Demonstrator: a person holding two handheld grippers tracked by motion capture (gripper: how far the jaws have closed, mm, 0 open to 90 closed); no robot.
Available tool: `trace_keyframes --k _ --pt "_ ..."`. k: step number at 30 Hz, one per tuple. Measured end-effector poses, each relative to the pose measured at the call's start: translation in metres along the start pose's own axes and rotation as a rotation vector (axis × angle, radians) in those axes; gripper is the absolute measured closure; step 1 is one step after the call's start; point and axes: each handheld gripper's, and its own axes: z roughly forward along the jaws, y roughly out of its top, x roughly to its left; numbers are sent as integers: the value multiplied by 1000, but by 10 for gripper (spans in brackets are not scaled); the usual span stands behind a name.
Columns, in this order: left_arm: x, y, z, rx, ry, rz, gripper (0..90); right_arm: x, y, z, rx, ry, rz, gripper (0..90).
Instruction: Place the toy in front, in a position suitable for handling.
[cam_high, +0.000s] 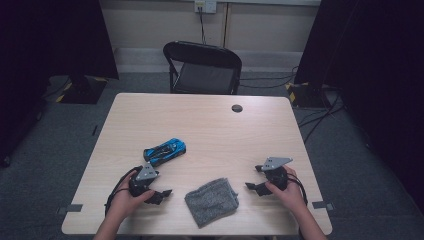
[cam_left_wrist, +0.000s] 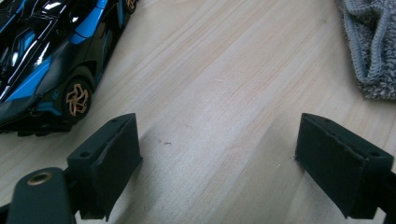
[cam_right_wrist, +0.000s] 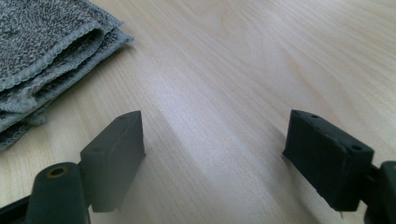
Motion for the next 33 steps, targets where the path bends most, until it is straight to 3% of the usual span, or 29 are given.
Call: trace_keyframes --k 18,23,33 --pt "-1 0 0 0 2 2 124 1 0 0 -2 -2 -2 193" --pt "-1 0 0 0 0 1 124 5 8 -1 31 -7 -3 195" --pt "-1 0 0 1 0 2 123 22 26 -4 -29 56 -54 196"
